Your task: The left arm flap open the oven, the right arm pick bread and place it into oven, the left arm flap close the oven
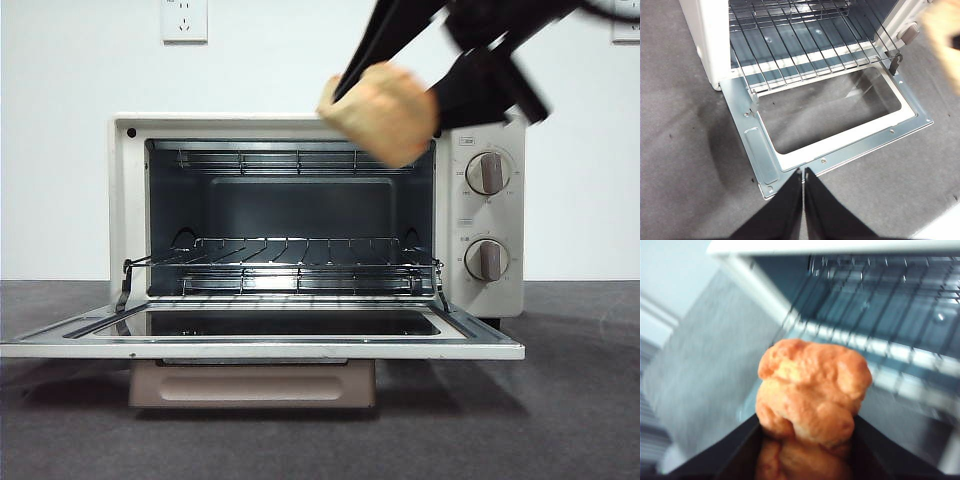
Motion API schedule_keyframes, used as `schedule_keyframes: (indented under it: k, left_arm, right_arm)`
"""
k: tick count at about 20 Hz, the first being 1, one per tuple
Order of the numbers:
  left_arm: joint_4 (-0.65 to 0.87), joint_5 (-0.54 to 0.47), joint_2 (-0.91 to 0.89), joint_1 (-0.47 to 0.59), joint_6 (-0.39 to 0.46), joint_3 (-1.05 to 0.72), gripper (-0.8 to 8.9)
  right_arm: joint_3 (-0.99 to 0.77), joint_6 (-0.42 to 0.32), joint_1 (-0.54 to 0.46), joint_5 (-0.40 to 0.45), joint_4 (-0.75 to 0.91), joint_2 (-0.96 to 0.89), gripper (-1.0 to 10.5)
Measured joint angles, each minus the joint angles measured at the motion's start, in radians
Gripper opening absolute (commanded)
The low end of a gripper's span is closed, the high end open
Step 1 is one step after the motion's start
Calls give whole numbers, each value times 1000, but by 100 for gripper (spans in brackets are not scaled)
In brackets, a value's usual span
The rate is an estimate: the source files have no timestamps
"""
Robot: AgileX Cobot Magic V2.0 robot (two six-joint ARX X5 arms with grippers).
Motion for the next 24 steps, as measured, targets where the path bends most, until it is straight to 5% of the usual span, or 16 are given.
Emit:
schedule_keyframes:
  k: [5,14,24]
  left_arm:
    - [0,0,0,0,1,0,15]
    - [0,0,0,0,1,0,16]
    - [0,0,0,0,1,0,16]
  right_arm:
    - [0,76,1,158,185,194,213]
    - [0,103,1,402,339,320,258]
    - [0,103,1,415,350,340,443]
